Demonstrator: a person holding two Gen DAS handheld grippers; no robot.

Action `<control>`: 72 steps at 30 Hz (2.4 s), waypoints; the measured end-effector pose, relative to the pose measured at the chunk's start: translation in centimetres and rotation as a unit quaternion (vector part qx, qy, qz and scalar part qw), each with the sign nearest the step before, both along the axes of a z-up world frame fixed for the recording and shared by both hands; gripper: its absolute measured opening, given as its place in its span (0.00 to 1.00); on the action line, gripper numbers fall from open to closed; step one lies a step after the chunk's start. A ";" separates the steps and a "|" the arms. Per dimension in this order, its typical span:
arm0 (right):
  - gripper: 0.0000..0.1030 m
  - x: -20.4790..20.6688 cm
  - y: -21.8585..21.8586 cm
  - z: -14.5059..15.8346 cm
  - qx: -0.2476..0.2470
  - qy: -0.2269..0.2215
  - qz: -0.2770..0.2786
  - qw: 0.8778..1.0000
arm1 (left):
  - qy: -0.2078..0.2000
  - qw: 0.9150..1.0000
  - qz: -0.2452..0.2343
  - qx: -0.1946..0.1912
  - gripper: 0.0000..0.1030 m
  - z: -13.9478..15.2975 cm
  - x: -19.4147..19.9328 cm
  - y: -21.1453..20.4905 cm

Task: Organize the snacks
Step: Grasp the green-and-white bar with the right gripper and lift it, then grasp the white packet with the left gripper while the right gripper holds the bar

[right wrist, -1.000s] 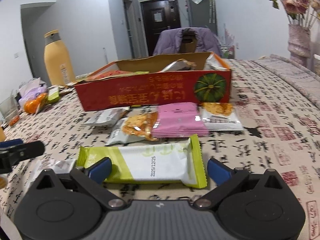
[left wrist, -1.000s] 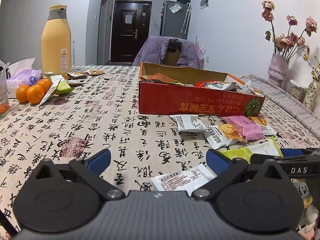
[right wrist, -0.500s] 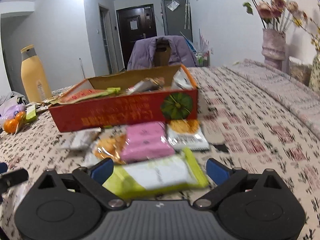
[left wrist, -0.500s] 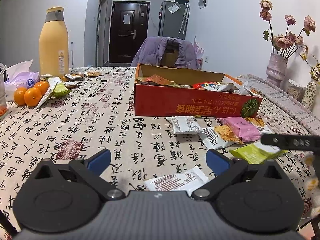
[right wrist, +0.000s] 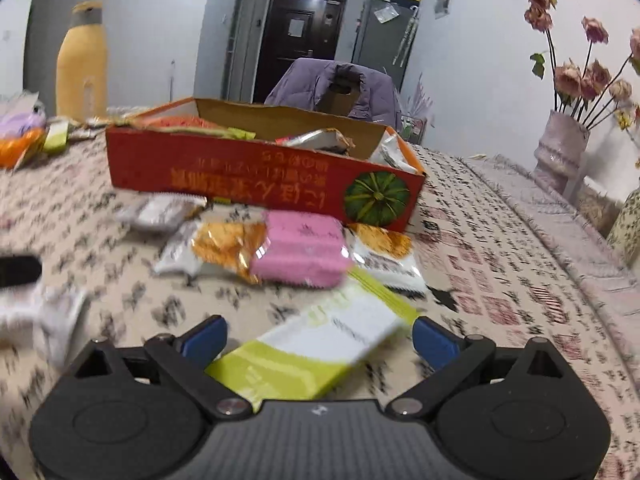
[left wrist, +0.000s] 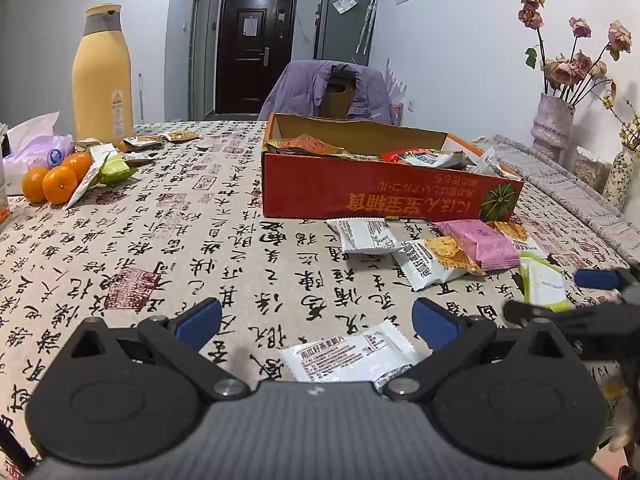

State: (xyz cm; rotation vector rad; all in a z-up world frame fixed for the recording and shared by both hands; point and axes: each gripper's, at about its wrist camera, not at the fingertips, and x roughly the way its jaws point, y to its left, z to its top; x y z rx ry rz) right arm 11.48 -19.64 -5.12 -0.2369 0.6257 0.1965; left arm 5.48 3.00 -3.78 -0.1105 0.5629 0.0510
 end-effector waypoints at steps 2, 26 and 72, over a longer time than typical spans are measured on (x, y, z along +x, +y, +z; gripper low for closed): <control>0.97 -0.5 -0.9 -0.1 -0.003 -0.002 -0.003 1.000 | 0.001 1.000 0.000 -0.002 1.00 -0.1 0.1 -0.1; 0.36 -0.4 -4.8 -0.6 0.093 0.022 0.012 0.995 | 0.013 1.000 -0.001 0.003 1.00 -0.1 -0.4 -0.9; 0.36 -3.2 -5.6 -0.7 0.148 -0.029 0.036 0.988 | 0.026 0.998 -0.019 0.050 0.46 -2.1 -0.6 -5.1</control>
